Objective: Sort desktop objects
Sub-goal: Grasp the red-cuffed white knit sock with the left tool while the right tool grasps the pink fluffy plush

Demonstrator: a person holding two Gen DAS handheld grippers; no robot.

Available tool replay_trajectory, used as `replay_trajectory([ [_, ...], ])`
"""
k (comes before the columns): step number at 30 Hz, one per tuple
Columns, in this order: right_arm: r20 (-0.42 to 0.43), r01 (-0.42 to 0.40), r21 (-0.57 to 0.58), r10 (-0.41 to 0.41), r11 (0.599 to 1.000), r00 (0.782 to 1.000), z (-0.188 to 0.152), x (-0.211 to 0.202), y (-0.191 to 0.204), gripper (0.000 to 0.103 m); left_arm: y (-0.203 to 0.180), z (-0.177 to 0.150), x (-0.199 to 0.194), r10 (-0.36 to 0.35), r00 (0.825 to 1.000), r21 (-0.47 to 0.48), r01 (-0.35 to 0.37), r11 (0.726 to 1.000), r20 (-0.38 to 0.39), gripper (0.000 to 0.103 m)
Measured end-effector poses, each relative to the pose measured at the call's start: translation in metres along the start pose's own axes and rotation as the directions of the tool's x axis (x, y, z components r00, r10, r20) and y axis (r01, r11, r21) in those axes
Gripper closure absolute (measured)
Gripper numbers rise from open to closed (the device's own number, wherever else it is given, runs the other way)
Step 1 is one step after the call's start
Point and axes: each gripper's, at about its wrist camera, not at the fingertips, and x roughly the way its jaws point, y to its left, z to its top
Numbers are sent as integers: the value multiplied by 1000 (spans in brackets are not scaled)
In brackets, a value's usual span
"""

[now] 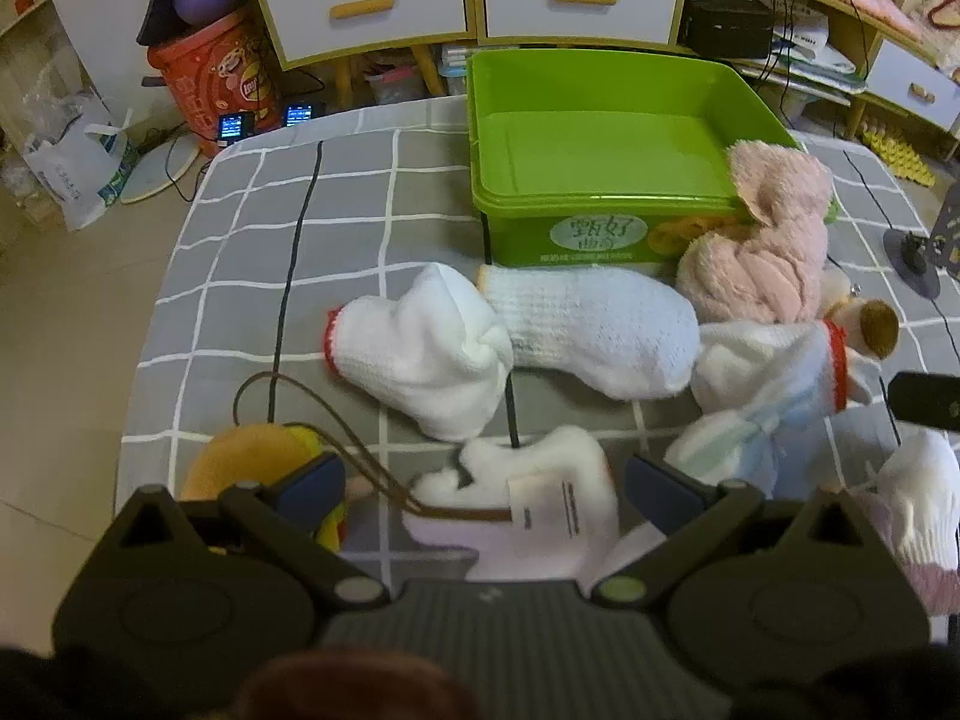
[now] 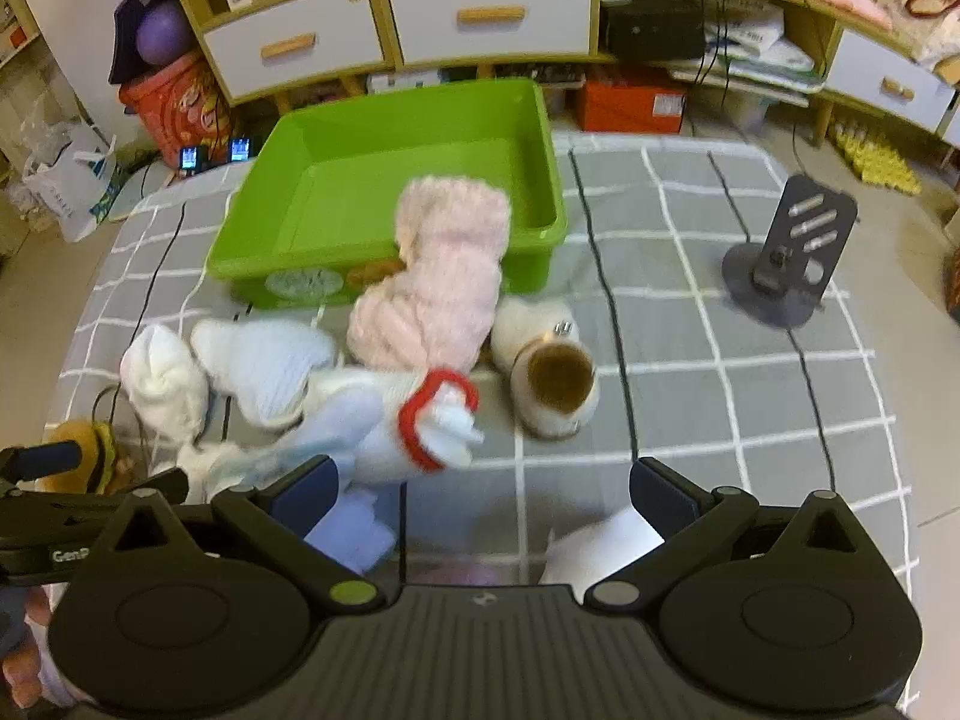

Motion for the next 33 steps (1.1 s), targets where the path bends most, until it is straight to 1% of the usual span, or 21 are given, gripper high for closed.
replay_trajectory([
  [3,25,5,16,-5,1000,1000,6,4,-4,0,8,4,5,-12,1000,-21,12,1000,21,1],
  [7,105,-9,36,5,999,994,12,10,-9,0,18,11,12,-35,997,-52,38,998,65,0],
  [9,103,-12,39,8,999,995,16,17,-10,0,25,16,17,-52,997,-84,57,995,58,1],
  [12,79,-81,102,73,992,994,21,27,-18,0,38,22,22,-89,995,-138,96,986,53,1],
  [13,61,-111,135,104,985,993,23,31,-23,0,41,24,23,-94,994,-147,101,984,52,1],
  [15,38,-142,216,137,966,990,25,38,-32,0,49,27,24,-94,994,-164,102,981,58,1],
  [17,58,-195,282,186,939,981,26,42,-42,0,56,30,25,-86,993,-192,101,976,87,1],
  [19,86,-212,315,194,925,977,29,45,-47,2,61,33,25,-94,991,-220,114,969,100,1],
  [20,95,-214,321,193,923,977,31,47,-48,3,62,35,25,-113,989,-224,133,966,98,1],
  [22,113,-232,324,206,917,972,35,51,-46,9,63,37,24,-162,980,-218,184,958,116,1],
  [25,125,-276,279,250,920,960,37,53,-35,16,64,37,24,-184,974,-214,209,954,132,1],
  [28,118,-279,226,258,933,959,38,57,-22,21,68,35,27,-207,969,-216,232,948,133,1],
  [30,113,-265,191,248,945,962,38,62,-13,21,73,33,32,-213,968,-227,239,944,133,1],
  [33,101,-256,149,243,955,965,37,73,-5,21,77,30,45,-200,974,-241,219,946,103,1],
])
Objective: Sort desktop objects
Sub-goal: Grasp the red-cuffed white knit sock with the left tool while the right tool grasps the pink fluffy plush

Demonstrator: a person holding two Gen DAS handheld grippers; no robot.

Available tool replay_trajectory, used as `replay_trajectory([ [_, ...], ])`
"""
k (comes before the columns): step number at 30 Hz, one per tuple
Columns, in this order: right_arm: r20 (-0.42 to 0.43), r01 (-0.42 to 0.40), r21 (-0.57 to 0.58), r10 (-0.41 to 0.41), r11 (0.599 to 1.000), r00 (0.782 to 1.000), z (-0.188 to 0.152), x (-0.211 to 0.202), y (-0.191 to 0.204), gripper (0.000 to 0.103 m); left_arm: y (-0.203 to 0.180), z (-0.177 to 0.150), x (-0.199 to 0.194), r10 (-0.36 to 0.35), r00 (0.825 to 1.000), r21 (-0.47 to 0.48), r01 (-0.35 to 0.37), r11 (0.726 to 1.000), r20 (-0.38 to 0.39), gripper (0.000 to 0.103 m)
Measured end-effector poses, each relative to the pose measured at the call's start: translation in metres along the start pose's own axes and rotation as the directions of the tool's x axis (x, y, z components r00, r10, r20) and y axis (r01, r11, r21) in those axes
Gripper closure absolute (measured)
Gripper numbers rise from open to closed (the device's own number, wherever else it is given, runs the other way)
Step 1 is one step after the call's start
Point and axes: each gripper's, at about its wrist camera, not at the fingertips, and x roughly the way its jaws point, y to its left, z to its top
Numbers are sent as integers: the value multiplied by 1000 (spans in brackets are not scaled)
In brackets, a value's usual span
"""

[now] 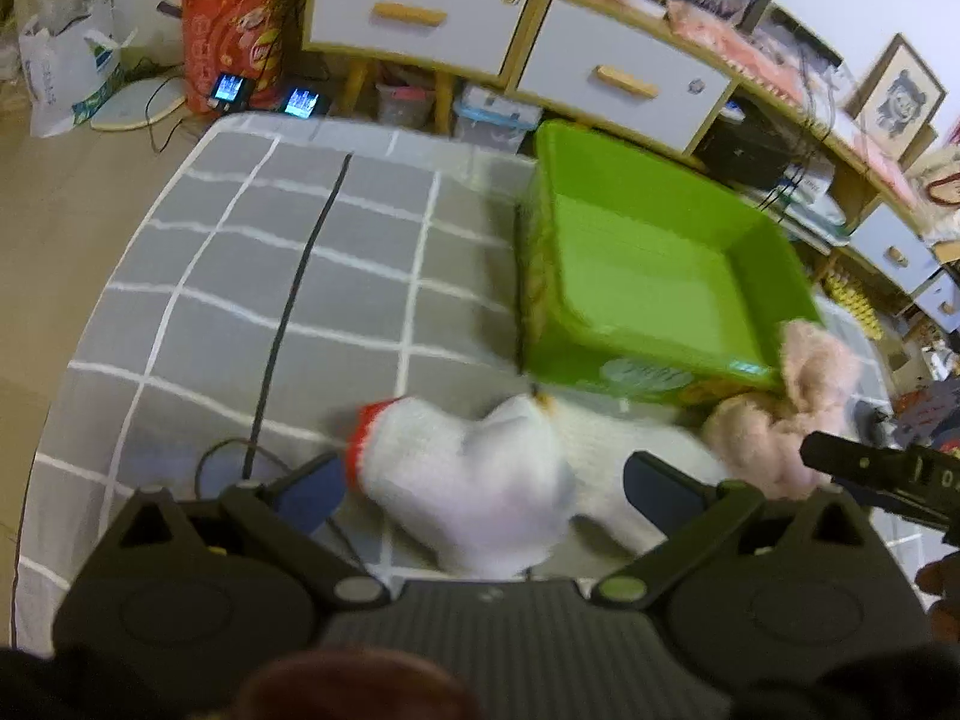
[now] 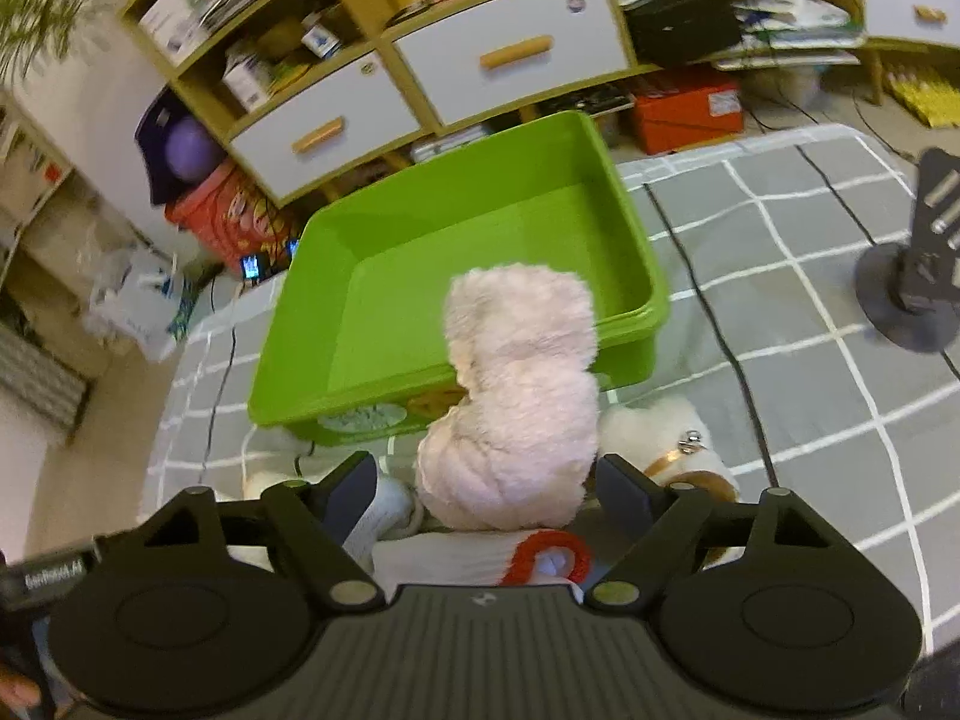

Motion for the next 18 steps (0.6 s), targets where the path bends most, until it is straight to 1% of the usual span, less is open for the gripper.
replay_trajectory([
  [2,-21,7,-6,-7,1000,1000,-4,11,1,21,5,-1,7,3,1000,-22,-4,1000,-20,1],
  [5,-47,27,-38,-29,999,998,-14,24,5,21,8,-2,13,-13,999,-52,10,999,-45,1],
  [7,-30,47,-93,-50,994,998,-19,24,10,21,9,-3,13,-20,999,-67,17,998,-42,3],
  [8,-25,46,-109,-49,993,999,-21,24,10,21,9,-3,14,-22,999,-70,19,997,-43,5],
  [11,-23,26,-97,-28,995,999,-22,23,3,21,6,-5,16,-10,999,-60,7,998,-51,7],
  [14,-15,30,-85,-32,996,999,-20,21,-1,22,3,-6,20,18,998,-36,-20,999,-63,7],
  [18,9,24,-90,-23,996,1000,-22,18,-5,22,0,-8,21,31,997,-24,-32,999,-64,8],
])
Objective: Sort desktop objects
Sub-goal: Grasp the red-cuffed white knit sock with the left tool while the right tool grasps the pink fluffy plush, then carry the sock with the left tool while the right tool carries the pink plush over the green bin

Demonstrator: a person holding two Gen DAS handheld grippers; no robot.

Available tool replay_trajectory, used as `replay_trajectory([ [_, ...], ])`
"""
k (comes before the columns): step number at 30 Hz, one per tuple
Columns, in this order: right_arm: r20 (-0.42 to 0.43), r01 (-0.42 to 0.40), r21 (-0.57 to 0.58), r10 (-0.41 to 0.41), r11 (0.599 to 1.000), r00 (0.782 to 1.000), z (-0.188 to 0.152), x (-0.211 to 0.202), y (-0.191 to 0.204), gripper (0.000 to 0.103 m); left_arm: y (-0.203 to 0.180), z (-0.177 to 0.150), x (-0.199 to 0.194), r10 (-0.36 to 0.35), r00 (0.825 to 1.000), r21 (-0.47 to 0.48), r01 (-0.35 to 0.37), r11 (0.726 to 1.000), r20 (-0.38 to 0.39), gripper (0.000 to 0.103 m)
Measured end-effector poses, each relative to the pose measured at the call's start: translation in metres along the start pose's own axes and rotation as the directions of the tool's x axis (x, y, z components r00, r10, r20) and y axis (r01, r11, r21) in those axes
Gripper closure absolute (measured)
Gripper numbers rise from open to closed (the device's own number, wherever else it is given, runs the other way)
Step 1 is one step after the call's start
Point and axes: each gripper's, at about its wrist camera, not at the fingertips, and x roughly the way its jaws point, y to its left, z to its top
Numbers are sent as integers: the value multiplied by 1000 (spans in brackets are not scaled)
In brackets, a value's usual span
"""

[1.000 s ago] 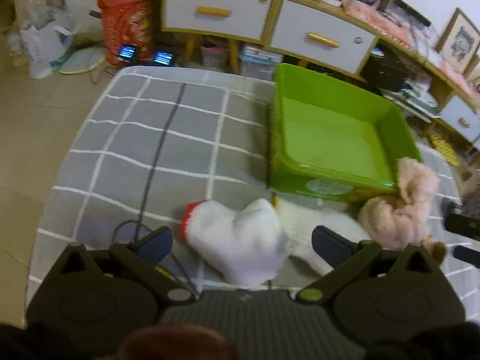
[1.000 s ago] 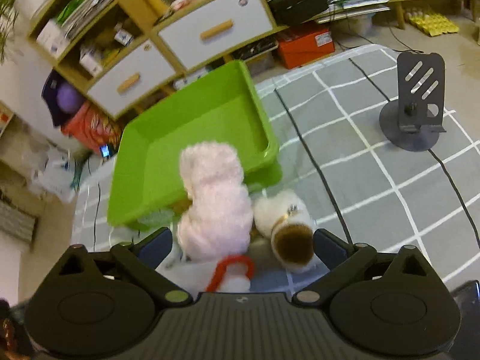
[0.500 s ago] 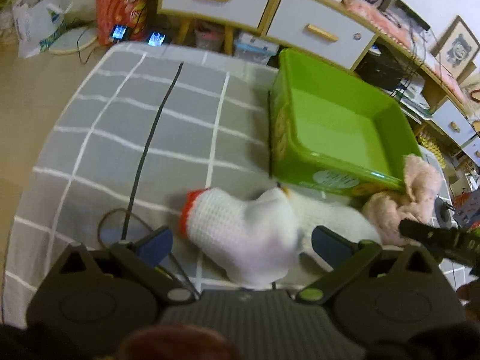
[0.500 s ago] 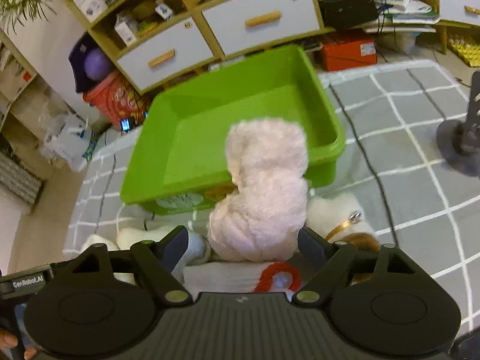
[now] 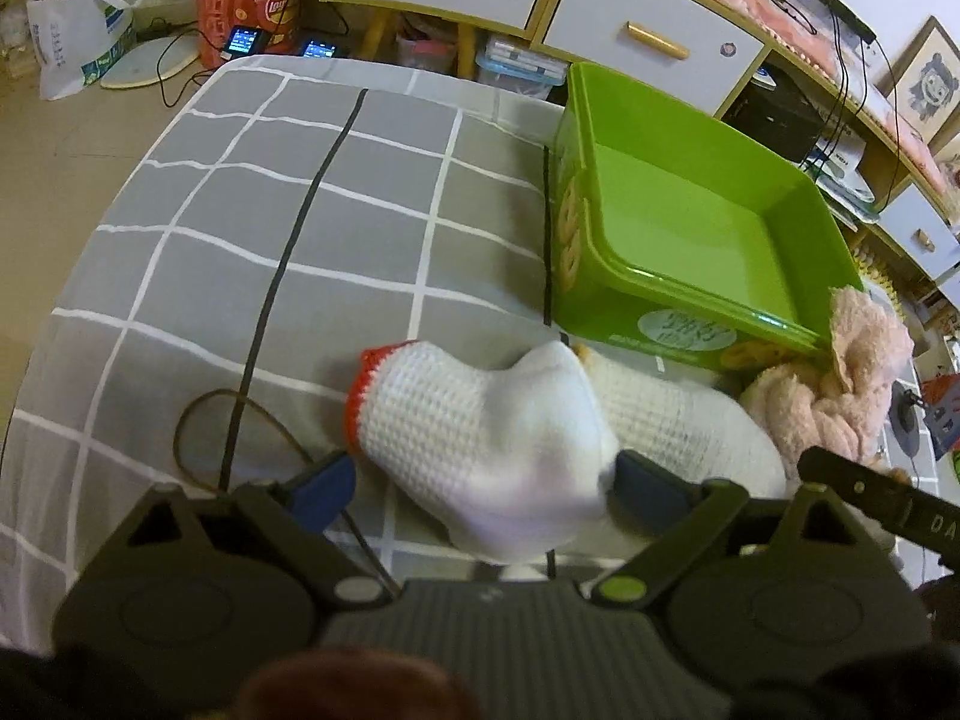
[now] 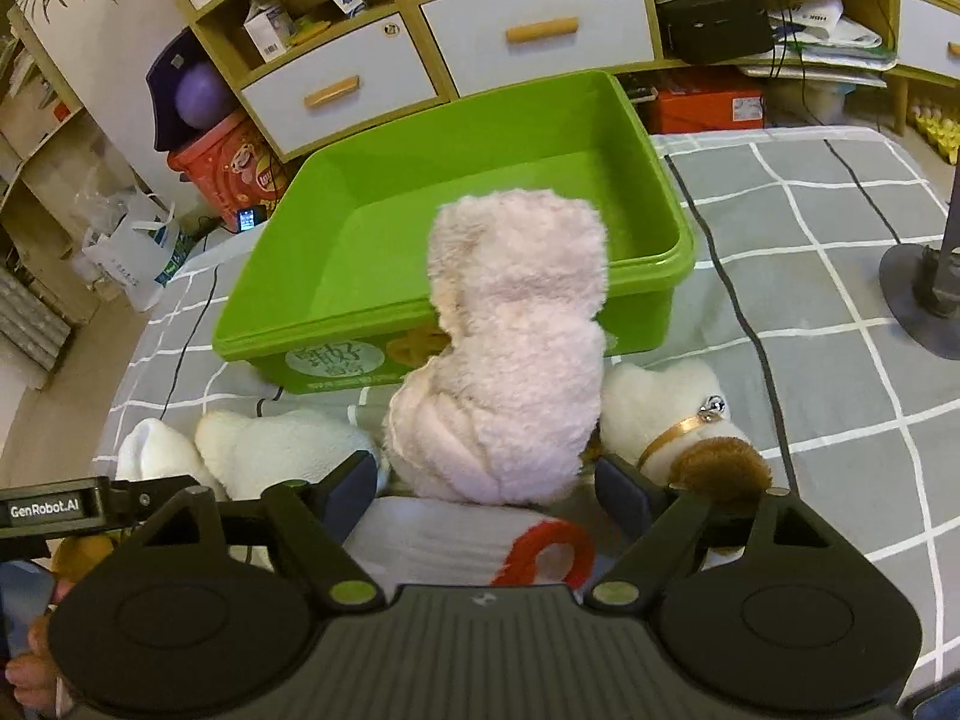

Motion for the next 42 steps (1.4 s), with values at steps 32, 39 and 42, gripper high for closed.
replay_trajectory([
  [32,118,-6,-28,9,1000,993,7,-24,18,52,2,-2,-8,-31,999,2,31,1000,38,37],
  [39,145,-5,-52,12,999,989,11,-33,21,57,2,2,-14,-60,996,-26,61,998,61,38],
  [42,125,0,-51,6,999,992,10,-27,21,53,-1,2,-14,-60,996,-23,61,998,65,38],
])
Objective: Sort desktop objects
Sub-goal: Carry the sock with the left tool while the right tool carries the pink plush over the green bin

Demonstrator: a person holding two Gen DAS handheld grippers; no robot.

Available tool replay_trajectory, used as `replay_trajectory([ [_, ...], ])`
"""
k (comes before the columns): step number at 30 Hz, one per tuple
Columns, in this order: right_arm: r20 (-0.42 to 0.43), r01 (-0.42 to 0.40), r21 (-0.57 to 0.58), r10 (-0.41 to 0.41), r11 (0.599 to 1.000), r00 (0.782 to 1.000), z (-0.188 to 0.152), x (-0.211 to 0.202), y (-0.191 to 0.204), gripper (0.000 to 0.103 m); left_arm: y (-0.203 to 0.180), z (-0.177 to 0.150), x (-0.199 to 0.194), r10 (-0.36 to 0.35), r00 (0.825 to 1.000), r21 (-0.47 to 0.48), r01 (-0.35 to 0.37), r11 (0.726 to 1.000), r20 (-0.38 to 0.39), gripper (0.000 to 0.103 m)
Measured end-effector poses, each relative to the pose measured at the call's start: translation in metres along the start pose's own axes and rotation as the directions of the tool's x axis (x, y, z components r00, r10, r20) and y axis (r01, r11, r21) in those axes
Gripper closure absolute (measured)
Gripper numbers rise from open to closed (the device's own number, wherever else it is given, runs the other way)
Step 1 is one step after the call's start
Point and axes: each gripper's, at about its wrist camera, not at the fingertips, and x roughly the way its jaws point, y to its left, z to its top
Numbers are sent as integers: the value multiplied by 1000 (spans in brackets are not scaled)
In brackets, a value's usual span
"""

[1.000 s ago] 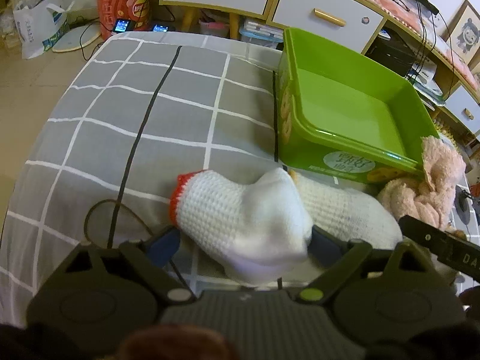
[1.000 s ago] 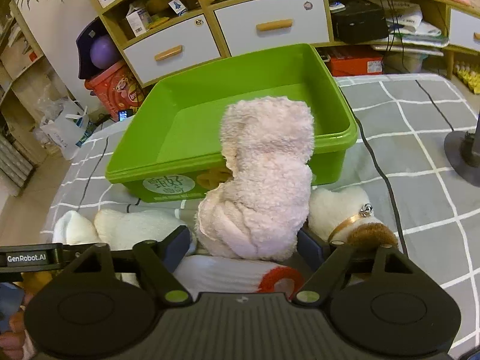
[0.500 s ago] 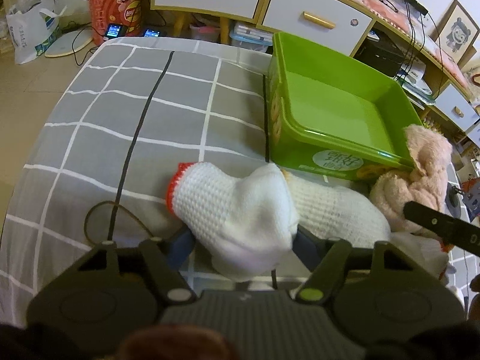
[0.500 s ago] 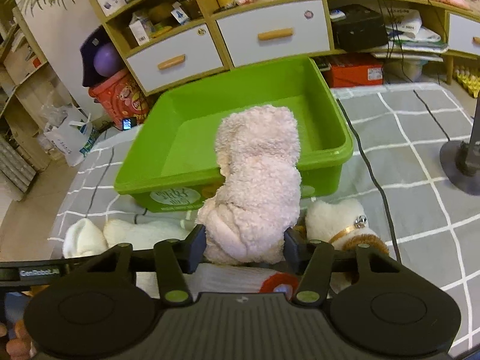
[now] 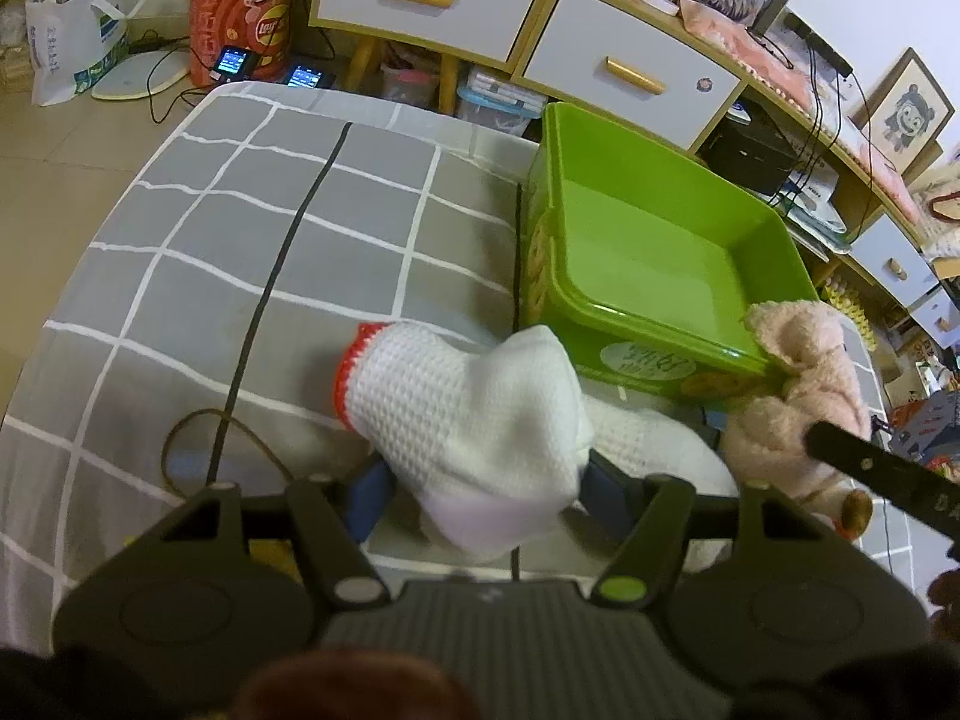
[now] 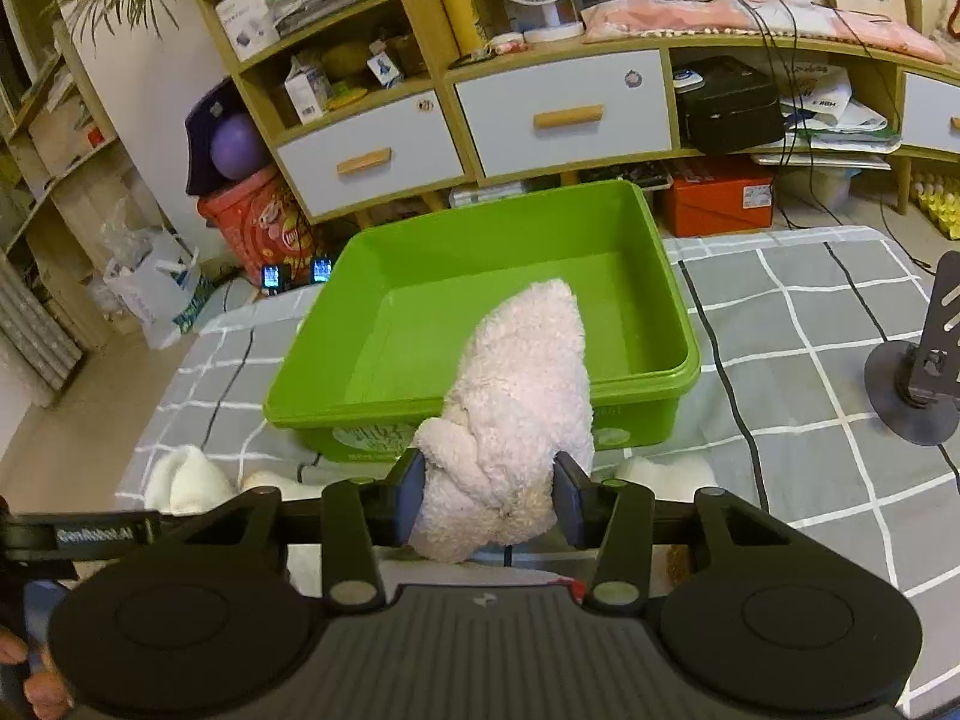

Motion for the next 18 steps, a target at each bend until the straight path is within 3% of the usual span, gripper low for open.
replay_trajectory([
  [5,-71,11,47,-8,999,997,-5,21,-5,50,-2,0,1,7,1000,0,-7,1000,3,38],
  [11,-67,34,38,-31,999,997,-7,33,-7,42,-3,2,-1,3,1000,-14,-2,1000,20,38],
  [18,-42,39,15,-38,999,998,-5,29,-7,53,-4,4,-4,-6,999,-28,7,1000,36,38],
])
